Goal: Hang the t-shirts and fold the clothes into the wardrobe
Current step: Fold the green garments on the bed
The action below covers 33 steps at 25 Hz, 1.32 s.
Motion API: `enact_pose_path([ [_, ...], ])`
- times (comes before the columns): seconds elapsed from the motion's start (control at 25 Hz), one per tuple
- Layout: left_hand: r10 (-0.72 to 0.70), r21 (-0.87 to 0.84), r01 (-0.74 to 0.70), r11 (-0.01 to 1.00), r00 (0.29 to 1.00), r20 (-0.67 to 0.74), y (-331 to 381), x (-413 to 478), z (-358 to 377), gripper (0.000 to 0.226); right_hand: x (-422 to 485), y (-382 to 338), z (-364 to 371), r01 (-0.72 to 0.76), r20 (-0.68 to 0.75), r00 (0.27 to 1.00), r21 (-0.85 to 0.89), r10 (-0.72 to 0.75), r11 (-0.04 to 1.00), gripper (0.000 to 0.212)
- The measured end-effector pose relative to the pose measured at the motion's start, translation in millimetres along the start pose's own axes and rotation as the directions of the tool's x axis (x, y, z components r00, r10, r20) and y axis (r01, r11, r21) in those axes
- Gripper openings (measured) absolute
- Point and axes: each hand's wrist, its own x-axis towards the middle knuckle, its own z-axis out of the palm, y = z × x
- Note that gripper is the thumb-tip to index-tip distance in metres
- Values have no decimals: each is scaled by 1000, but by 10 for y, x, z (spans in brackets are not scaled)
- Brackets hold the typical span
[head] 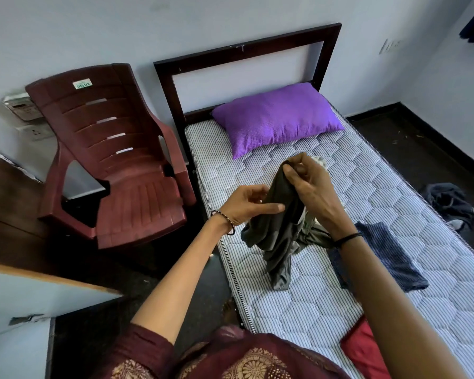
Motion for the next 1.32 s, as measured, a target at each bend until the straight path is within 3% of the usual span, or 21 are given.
enact_pose_path([
  [0.16,-54,234,45,971,998,31,-165,-81,0,18,29,-13,-112,3,-128,992,128,13,992,20],
  [0.32,-169,335,158,929,986,2,-418,-141,-31,36,50,-6,-152,18,-214,977,153,16,988,15],
  [0.48,-197,171,201,965,980,-40,-530,-244,-15,35,54,-22,-165,25,-271,962,176,24,984,8],
  [0.56,-228,-7,229,973,969,-99,-515,-295,14,31,60,-21,-173,23,-284,958,175,28,984,6],
  [0.64,-271,-186,250,950,958,-95,-528,-325,20,44,69,-18,-183,18,-296,955,174,34,985,7],
  [0.68,-242,-192,227,955,968,-61,-525,-334,21,54,75,-15,-191,16,-301,953,179,40,984,7],
  [0.76,-155,-102,153,983,988,-6,-532,-344,50,51,92,-13,-203,7,-315,948,186,52,983,7],
  [0.84,-102,114,100,988,995,6,-548,-349,85,38,106,-26,-206,6,-322,945,187,56,982,7],
  [0.96,-63,493,132,860,986,-155,-627,-337,132,34,101,-39,-198,6,-324,945,185,55,983,6],
  [1.12,-25,676,219,704,958,-285,-715,-361,51,14,82,13,-230,-10,-327,942,181,70,983,8],
  [1.2,-31,599,249,761,936,-350,-824,-382,-46,9,63,54,-253,-22,-344,935,183,85,983,7],
  [1.32,-84,269,202,942,915,-394,-874,-417,-125,19,56,147,-287,-53,-373,920,195,124,979,8],
])
